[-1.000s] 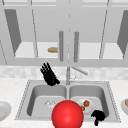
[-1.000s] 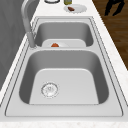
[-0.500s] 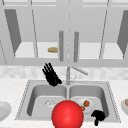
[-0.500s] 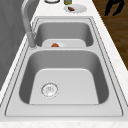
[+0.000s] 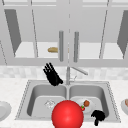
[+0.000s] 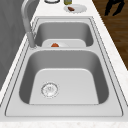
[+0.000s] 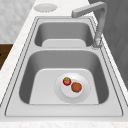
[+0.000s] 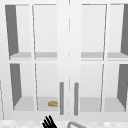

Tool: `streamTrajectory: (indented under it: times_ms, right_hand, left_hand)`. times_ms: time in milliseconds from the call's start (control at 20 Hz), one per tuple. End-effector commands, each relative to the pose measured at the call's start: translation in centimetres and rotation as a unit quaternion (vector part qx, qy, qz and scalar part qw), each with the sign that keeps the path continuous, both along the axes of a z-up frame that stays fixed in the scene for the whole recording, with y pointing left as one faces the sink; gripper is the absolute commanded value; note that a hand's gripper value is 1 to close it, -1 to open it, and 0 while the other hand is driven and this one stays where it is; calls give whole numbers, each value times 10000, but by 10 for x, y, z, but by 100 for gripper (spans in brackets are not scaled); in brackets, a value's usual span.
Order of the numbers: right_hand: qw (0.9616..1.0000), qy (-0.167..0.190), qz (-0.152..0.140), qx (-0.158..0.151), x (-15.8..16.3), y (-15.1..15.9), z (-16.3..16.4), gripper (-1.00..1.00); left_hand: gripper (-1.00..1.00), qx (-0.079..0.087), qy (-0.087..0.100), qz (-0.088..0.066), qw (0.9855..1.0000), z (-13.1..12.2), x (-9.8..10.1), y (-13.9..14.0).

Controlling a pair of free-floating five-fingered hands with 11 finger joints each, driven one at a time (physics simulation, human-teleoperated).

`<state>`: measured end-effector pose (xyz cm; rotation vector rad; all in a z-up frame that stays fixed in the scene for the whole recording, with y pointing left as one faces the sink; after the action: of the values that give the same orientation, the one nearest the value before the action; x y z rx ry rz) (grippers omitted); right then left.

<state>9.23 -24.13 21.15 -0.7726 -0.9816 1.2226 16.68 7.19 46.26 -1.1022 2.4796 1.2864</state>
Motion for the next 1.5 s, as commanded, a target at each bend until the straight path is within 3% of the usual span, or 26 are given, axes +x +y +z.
streamTrajectory:
  times_ms: [0, 300, 950, 1450]
  right_hand:
    - [10000, 0, 0, 0, 0, 0, 0, 0]
    - [10000, 0, 0, 0, 0, 0, 0, 0]
    - [10000, 0, 0, 0, 0, 0, 0, 0]
    - [10000, 0, 0, 0, 0, 0, 0, 0]
  left_hand:
    - [-100, -624, -50, -14, 9980, 0, 3, -4]
    - [-100, -695, -40, -17, 9976, 1, 7, -9]
    - [-100, -815, 47, 0, 9967, 39, 6, -6]
    - [-100, -974, 67, 24, 9952, 51, 5, -7]
